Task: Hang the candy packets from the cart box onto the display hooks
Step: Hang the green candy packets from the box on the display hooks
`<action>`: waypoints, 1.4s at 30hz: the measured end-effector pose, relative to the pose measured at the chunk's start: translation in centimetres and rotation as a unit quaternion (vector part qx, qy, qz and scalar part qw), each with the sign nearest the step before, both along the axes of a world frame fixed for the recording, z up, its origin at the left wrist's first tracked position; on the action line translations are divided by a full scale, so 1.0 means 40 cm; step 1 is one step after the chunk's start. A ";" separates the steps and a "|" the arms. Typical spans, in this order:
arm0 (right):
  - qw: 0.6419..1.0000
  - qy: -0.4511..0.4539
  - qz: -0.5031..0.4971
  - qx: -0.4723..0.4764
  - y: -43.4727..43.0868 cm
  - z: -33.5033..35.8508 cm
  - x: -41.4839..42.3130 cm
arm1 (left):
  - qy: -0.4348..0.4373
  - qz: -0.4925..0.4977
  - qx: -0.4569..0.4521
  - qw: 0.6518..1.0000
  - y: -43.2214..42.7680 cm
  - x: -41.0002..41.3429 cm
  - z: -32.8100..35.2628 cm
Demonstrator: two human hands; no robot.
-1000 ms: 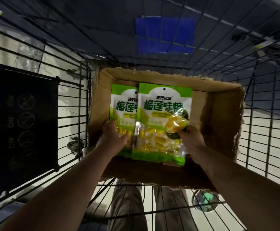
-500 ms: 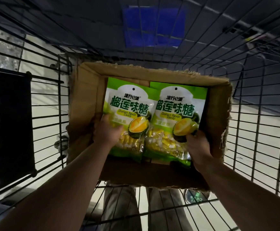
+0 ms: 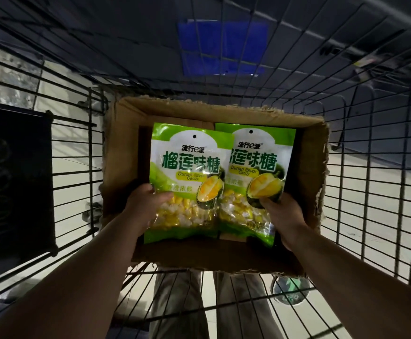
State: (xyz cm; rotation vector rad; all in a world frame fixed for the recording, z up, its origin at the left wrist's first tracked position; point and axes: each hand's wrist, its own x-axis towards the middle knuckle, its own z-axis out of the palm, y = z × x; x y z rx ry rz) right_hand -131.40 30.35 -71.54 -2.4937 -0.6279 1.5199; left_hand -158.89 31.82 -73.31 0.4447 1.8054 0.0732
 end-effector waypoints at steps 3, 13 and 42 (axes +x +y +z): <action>1.000 0.018 -0.003 0.006 -0.001 0.024 -0.003 | -0.004 0.005 0.018 1.000 -0.002 0.008 0.026; 0.999 -0.009 0.026 0.043 0.004 0.237 -0.022 | 0.013 0.026 0.082 0.996 -0.026 -0.018 0.224; 0.868 0.020 -0.345 0.357 -0.342 0.915 0.264 | -0.215 -0.126 0.316 0.916 0.024 0.390 0.860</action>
